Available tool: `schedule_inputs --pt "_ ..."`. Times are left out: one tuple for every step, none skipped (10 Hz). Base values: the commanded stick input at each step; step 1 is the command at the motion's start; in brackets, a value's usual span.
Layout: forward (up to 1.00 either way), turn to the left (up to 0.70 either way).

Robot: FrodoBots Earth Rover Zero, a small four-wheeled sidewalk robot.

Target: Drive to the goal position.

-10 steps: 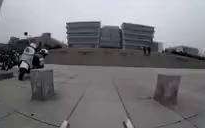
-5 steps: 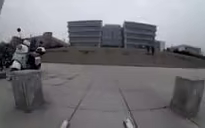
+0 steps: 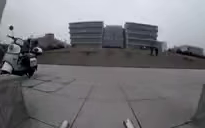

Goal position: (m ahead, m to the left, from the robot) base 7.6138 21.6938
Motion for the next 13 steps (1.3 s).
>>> schedule_inputs --pt "0.85 -0.03" --pt "0.85 -0.03" --pt "0.85 -0.03" --pt "0.85 -0.02" --pt "0.85 -0.02" --pt "0.85 -0.02" --pt "0.85 -0.02" --pt "0.85 -0.02" --pt "0.85 -0.02" --pt "0.85 -0.02" --pt "0.85 -0.02" --pt "0.85 -0.02" --pt "0.85 -0.02"
